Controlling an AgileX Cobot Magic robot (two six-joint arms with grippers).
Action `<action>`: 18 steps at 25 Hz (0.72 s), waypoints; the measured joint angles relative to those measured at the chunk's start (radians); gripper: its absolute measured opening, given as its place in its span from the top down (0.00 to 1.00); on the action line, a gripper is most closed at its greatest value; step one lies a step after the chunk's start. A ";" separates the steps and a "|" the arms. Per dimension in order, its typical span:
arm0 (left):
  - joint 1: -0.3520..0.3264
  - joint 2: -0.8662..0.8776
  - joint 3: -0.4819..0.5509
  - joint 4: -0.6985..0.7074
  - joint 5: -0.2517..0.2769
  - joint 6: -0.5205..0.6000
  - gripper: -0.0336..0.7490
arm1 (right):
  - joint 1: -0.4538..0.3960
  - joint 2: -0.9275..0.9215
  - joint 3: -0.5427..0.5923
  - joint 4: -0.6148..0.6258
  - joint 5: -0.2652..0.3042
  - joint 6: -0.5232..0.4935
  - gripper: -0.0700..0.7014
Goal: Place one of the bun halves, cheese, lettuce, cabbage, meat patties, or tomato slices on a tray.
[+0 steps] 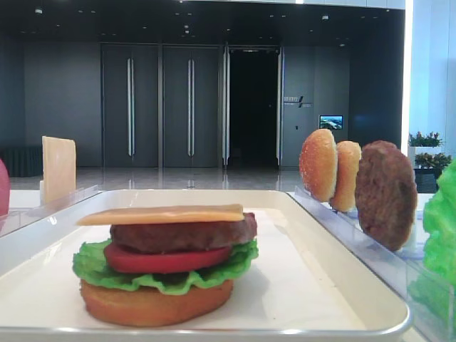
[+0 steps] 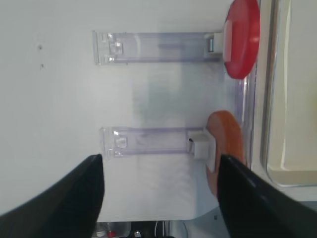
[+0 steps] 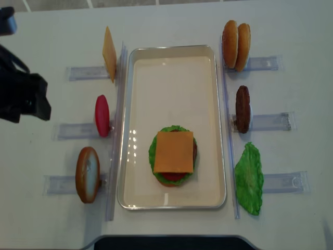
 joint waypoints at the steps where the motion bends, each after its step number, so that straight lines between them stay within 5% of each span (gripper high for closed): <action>1: 0.000 -0.030 0.029 0.000 0.001 0.005 0.27 | 0.000 0.000 0.000 0.000 0.000 0.000 0.21; 9: 0.000 -0.304 0.222 0.011 0.014 0.012 0.27 | 0.000 0.000 0.000 0.000 0.000 0.000 0.21; 18: 0.000 -0.575 0.324 0.039 0.020 0.015 0.27 | 0.000 0.000 0.000 0.000 0.000 0.000 0.21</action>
